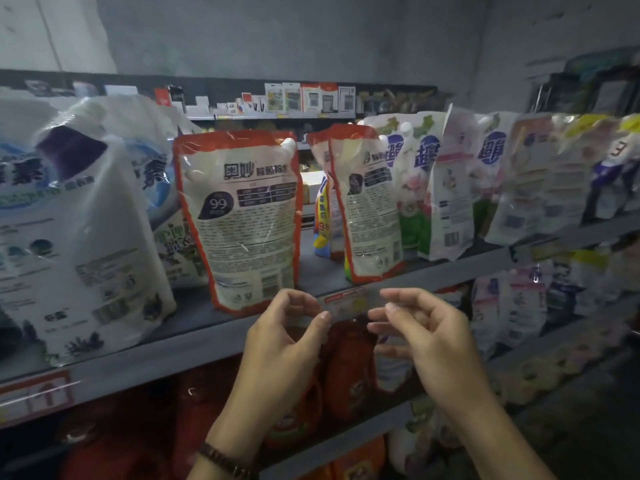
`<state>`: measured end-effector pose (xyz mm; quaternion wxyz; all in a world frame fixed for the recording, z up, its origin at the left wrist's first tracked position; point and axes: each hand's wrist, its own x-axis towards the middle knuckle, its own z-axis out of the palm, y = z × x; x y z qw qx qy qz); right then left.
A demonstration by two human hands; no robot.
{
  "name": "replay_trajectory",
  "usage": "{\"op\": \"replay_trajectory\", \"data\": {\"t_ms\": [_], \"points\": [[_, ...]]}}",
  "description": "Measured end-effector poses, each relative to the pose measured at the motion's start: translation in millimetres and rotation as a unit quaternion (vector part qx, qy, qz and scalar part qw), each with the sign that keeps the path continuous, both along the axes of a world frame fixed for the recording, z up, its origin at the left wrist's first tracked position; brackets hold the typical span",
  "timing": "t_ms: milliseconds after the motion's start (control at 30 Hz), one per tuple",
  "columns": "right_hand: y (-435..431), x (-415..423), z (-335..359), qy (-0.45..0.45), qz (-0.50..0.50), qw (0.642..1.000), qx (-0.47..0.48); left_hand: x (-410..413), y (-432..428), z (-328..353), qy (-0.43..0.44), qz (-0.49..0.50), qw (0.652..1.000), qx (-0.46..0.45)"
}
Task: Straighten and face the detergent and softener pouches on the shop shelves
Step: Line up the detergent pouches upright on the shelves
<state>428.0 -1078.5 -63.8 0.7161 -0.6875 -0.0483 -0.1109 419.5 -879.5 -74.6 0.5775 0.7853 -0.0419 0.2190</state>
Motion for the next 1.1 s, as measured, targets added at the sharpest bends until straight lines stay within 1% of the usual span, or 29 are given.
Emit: {"op": "replay_trajectory", "data": {"t_ms": [200, 400, 500, 633, 767, 900, 1000, 1100], "points": [[-82.6, 37.4, -13.8, 0.027, 0.008, 1.0, -0.012, 22.0, -65.1, -19.7, 0.007, 0.029, 1.0, 0.006], [-128.7, 71.5, -36.3, 0.051, 0.026, 0.998, -0.011, 40.8, -115.2, -46.1, 0.038, 0.076, 0.995, 0.042], [-141.2, 86.3, -49.6, 0.055, 0.031, 0.998, -0.019, 52.2, -132.4, -63.5, 0.077, 0.086, 0.992, 0.048], [-151.6, 101.6, -65.3, 0.059, 0.03, 0.998, -0.007, 69.1, -147.1, -86.2, 0.087, 0.107, 0.99, 0.041], [-157.4, 116.9, -81.5, 0.086, 0.027, 0.995, 0.03, 83.6, -156.5, -101.3, 0.113, 0.102, 0.988, 0.022], [-161.2, 124.4, -97.6, 0.095, 0.029, 0.995, 0.029, 98.0, -162.4, -105.6, 0.157, 0.088, 0.983, 0.034], [-164.2, 126.2, -109.5, 0.112, 0.041, 0.992, 0.027, 106.0, -167.9, -111.5, 0.154, 0.081, 0.983, 0.053], [-166.6, 129.9, -118.3, 0.13, 0.049, 0.99, 0.028, 118.7, -172.7, -119.4, 0.174, 0.077, 0.98, 0.057]]}}
